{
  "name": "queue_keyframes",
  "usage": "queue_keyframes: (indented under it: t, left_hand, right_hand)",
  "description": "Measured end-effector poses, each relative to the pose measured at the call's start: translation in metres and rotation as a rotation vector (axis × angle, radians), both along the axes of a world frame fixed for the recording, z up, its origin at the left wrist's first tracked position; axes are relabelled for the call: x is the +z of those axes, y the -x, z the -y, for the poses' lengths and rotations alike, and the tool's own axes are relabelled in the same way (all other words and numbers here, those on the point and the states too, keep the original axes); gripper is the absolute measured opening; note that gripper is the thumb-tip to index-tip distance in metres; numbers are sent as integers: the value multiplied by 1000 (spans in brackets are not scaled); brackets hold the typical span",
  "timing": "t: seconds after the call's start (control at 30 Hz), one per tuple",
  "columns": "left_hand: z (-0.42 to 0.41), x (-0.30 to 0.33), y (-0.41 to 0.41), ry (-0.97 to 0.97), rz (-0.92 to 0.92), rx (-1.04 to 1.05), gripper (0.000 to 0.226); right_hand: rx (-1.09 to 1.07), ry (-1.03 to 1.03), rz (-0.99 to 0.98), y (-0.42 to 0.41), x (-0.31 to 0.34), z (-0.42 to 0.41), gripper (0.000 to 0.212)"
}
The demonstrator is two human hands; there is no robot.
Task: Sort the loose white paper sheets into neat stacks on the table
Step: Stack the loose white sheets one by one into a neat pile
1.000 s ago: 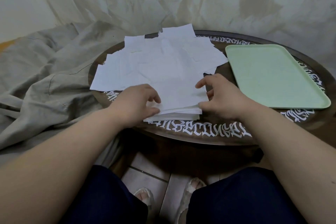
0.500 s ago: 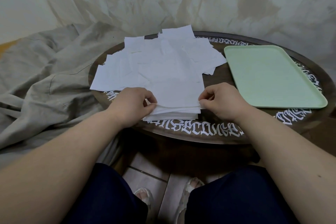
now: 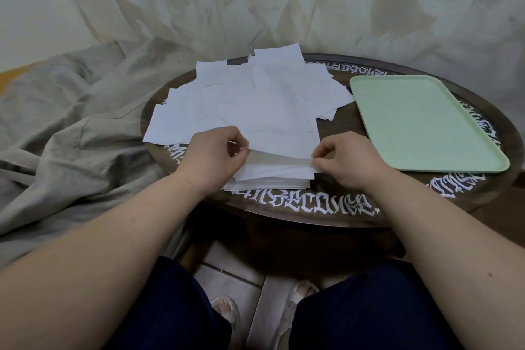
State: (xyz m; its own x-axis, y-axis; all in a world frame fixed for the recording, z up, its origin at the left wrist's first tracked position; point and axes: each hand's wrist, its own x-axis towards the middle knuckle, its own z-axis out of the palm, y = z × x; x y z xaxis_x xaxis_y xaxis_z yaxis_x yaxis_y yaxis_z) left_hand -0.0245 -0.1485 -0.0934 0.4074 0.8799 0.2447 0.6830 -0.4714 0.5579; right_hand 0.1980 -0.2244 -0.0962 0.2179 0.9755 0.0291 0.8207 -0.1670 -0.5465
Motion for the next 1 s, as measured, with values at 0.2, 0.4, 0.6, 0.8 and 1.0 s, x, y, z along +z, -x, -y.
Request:
queue_keyframes:
  t: [0.2,0.4,0.6,0.8,1.0]
  left_hand:
    - [-1,7,7,-216,126,-63,19]
    - [-4,-2,21,10,-217,-181,14]
    - [-5,0,19,31,-212,-197,16]
    - [-3,-2,20,40,-256,-191,11]
    - [-6,-6,18,24,-325,-212,13]
  right_hand:
    - [-98,-406,23,11,7,-5,9]
    - [74,-105,145,10,-7,-8,12]
    - [77,-116,168,11,-6,-9,13]
    - [97,-91,163,11,-7,-10,14]
    - [104,-67,174,8,-9,-10,14]
